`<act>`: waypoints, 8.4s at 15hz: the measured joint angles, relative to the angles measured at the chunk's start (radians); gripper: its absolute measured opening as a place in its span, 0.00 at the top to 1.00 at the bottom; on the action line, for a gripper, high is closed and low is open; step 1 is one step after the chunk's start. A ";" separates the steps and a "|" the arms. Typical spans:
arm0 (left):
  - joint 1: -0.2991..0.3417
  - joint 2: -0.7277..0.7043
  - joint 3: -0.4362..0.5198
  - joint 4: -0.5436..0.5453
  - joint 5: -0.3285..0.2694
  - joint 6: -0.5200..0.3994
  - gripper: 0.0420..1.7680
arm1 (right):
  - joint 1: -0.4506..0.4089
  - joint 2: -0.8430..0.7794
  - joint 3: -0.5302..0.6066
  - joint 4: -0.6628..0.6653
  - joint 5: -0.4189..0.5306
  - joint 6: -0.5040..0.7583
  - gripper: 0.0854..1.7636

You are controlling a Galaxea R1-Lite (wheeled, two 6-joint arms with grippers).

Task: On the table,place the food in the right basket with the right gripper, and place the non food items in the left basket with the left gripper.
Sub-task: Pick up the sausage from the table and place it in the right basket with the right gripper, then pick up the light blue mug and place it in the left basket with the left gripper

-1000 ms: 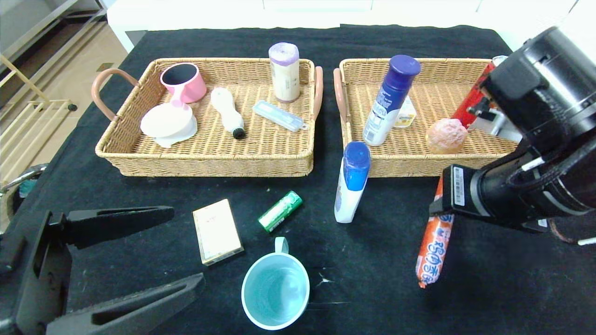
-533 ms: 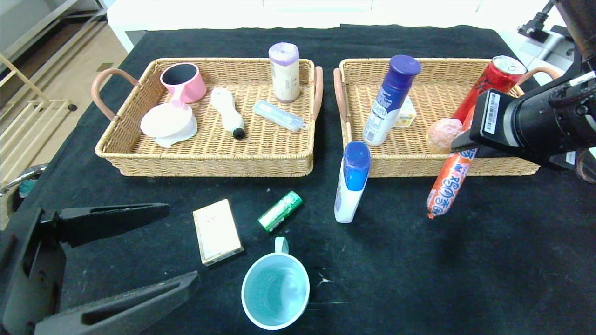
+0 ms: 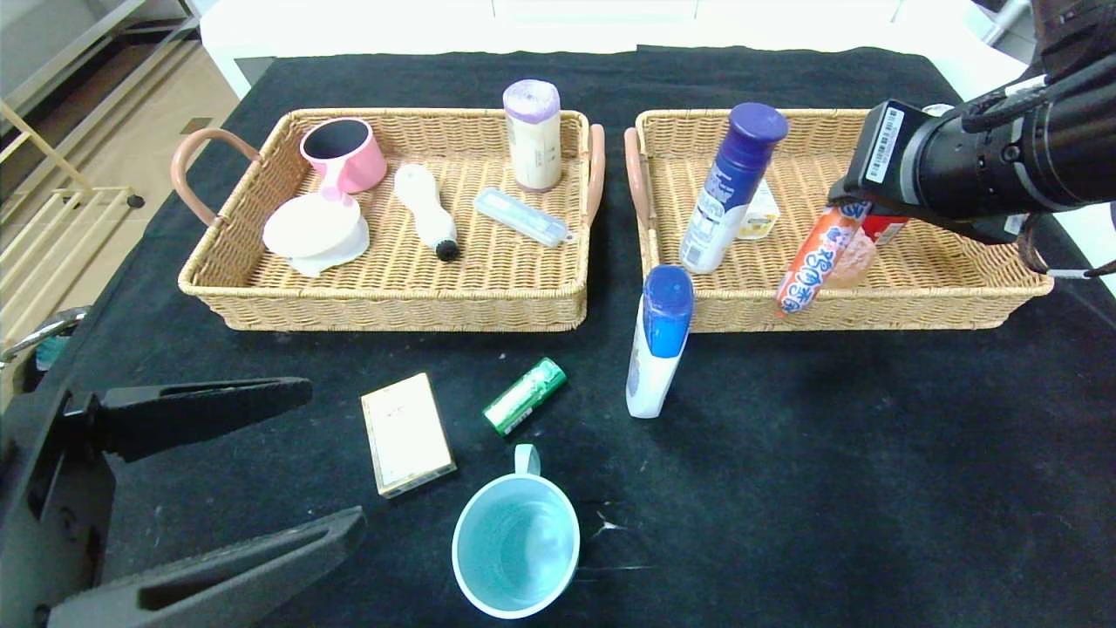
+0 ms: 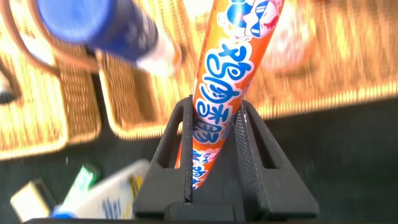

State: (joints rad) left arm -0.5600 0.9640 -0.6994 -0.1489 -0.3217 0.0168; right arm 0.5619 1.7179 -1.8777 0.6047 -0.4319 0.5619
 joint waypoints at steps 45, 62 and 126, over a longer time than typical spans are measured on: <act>0.003 -0.004 -0.004 0.000 0.010 0.001 0.03 | 0.091 -0.258 0.566 -0.297 0.109 -0.315 0.06; 0.017 0.059 0.002 0.014 0.087 0.032 0.03 | 0.073 -0.523 1.190 -0.721 0.872 -0.843 0.04; -0.258 0.580 -0.551 0.752 0.580 -0.099 0.03 | -0.130 -0.583 1.338 -0.972 0.949 -0.851 0.03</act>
State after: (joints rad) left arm -0.8177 1.5438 -1.2506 0.6032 0.2583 -0.0821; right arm 0.4323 1.1353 -0.5398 -0.3670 0.5166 -0.2896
